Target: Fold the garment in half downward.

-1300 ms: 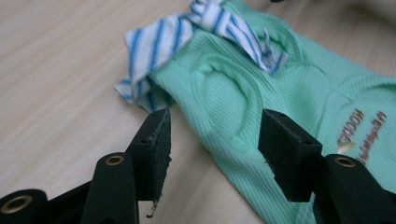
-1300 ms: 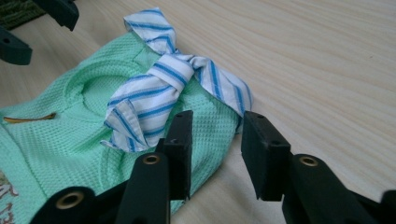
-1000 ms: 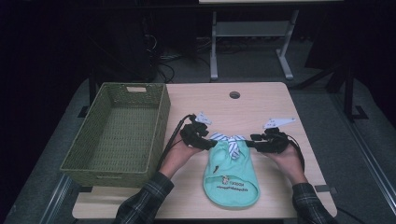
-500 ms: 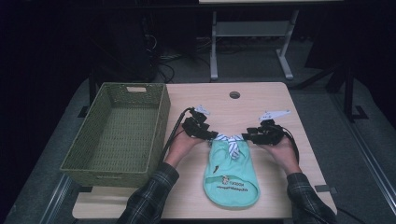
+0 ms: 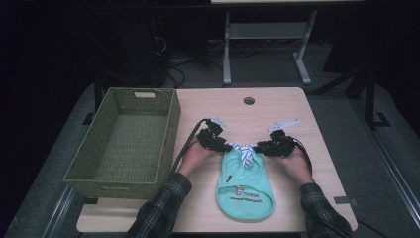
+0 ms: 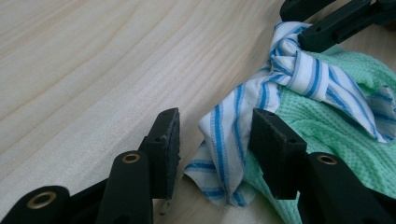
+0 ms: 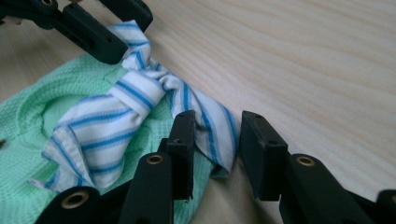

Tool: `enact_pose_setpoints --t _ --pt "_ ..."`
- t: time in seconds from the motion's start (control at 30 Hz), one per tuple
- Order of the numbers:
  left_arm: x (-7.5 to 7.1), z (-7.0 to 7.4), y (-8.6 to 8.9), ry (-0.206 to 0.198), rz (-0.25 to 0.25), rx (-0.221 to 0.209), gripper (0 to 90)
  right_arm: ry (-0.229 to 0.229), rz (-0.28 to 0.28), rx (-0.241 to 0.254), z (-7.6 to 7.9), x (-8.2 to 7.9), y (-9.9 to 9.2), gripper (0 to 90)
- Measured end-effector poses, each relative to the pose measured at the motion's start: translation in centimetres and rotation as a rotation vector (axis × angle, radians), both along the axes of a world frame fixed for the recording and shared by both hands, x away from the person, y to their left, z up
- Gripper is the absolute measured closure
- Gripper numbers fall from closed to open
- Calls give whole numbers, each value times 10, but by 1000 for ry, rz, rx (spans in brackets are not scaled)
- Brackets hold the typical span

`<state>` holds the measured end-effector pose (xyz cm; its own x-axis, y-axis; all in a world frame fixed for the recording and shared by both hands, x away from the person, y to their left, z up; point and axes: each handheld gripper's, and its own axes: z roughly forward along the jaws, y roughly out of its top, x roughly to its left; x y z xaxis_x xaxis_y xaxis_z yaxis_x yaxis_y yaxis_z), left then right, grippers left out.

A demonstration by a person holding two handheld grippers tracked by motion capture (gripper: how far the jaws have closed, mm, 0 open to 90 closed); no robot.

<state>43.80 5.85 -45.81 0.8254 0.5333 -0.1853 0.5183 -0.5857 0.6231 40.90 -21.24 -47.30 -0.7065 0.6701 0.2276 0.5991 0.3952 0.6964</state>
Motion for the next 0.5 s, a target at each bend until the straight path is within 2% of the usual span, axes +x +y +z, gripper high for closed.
enact_pose_setpoints --t 0.1,0.13,0.3,0.37,0.5 --pt "1 -2 0 3 -22 9 575 -1 8 8 -2 0 -1 701" --pt "0 -3 -1 5 -19 -5 597 -1 7 5 -2 0 0 719" --pt "0 -3 -1 4 -53 6 727 -11 36 -28 -1 1 4 807" --pt "0 -4 -1 7 -57 2 777 -13 41 -29 -1 1 4 827" --pt "-1 -3 0 10 -52 14 824 -15 37 -30 0 -1 5 845"
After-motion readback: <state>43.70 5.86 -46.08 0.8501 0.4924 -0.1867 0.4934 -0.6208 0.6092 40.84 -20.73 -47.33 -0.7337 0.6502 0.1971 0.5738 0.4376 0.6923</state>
